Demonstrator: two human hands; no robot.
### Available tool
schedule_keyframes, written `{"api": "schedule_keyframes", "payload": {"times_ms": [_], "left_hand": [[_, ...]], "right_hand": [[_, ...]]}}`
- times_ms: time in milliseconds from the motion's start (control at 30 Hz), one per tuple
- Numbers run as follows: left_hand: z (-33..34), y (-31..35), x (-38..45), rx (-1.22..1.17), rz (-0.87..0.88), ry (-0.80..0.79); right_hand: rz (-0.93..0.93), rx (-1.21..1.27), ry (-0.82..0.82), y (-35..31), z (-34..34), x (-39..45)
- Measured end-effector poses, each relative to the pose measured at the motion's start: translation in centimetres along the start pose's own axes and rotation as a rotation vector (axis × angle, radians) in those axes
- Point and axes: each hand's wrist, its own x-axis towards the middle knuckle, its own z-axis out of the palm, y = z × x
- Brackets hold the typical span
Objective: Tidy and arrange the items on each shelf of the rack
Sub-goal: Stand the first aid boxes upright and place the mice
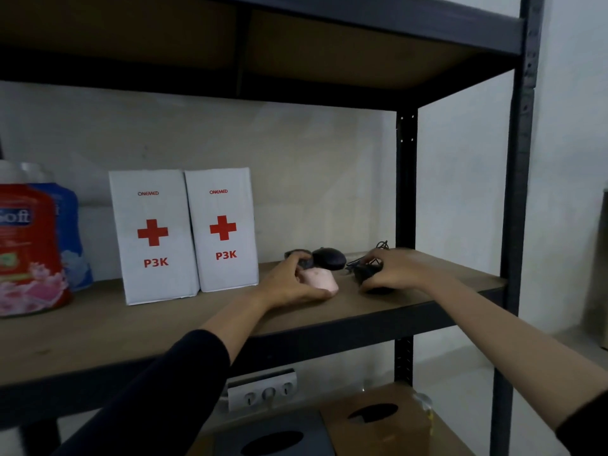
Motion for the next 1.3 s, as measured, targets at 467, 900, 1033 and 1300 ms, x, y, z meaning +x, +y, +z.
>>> {"api": "schedule_keyframes", "payload": {"times_ms": [467, 900, 1033, 1300], "left_hand": [[-0.1, 0.2, 0.2, 0.044, -0.08, -0.02], [0.1, 1.0, -0.3, -0.097, -0.034, 0.072], [-0.6, 2.3, 1.3, -0.207, 0.007, 0.313], [-1.1, 3.7, 7.5, -0.425, -0.14, 0.449]], "right_hand": [[-0.068, 0.086, -0.04, -0.5, 0.6, 0.6], [-0.146, 0.321, -0.036, 0.2, 1.5, 1.7], [-0.168, 0.349, 0.098, 0.0, 0.7, 3.6], [-0.333, 0.323, 0.265, -2.1, 0.2, 9.7]]}}
